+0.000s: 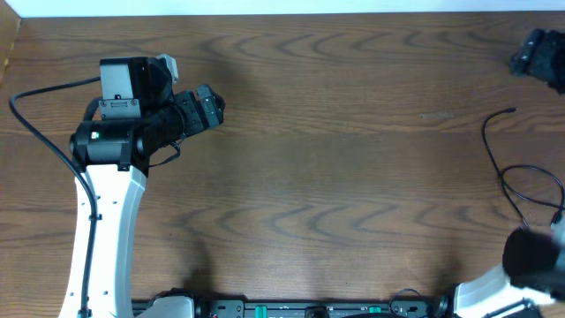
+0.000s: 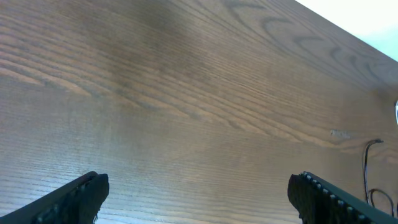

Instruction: Untangle cables

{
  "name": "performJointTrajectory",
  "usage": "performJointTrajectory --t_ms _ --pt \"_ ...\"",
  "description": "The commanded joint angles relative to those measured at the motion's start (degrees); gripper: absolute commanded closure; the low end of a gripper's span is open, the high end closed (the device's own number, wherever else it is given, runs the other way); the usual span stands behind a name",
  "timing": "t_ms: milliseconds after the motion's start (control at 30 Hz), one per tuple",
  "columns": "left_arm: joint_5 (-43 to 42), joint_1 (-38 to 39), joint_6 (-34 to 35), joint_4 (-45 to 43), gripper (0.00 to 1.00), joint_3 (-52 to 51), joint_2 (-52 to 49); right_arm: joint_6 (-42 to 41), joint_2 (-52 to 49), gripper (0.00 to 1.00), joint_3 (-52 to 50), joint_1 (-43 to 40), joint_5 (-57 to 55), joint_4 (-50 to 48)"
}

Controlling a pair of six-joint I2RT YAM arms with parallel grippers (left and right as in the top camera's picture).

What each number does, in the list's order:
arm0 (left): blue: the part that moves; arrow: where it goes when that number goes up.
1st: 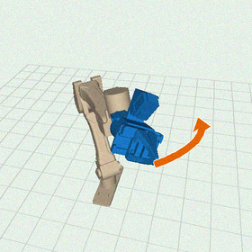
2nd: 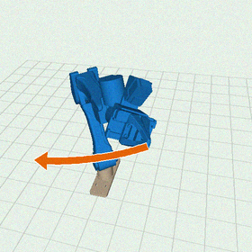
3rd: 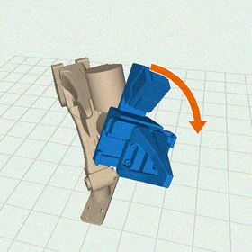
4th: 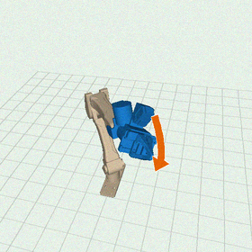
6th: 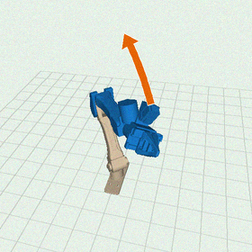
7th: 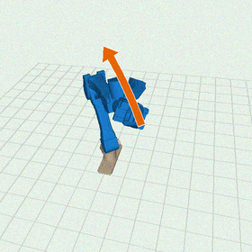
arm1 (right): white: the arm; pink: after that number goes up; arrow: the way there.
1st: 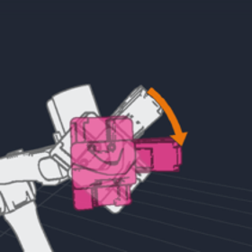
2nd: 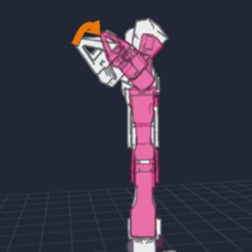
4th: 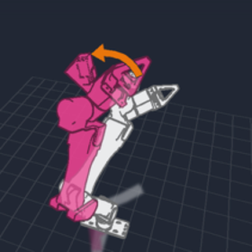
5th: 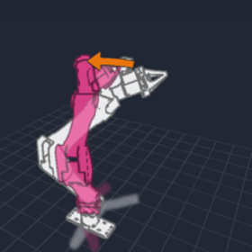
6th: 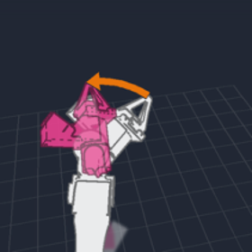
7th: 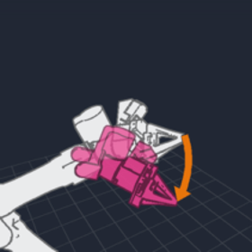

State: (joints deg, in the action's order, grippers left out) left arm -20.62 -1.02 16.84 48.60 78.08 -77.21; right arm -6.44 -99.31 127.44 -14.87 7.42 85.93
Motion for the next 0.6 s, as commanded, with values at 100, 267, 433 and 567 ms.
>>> performJointTrajectory --t_ms 100,267,433,567 --pt "0.59 -0.15 -0.09 0.02 0.03 -0.96 -0.37 -6.45 12.57 0.01 0.79 6.27 5.66 8.83" --pt "0.59 -0.15 -0.09 0.02 0.03 -0.94 -0.37 -8.13 18.78 0.01 0.72 8.2 7.3 11.32" --pt "0.59 -0.15 -0.09 0.02 0.02 -0.96 -0.37 -5.97 23.15 0.01 0.63 8.24 6.47 11.37" --pt "0.59 -0.15 -0.09 0.02 0.02 -0.94 -0.37 0.35 26.6 0.01 -1.62 8.24 9.31 11.37"
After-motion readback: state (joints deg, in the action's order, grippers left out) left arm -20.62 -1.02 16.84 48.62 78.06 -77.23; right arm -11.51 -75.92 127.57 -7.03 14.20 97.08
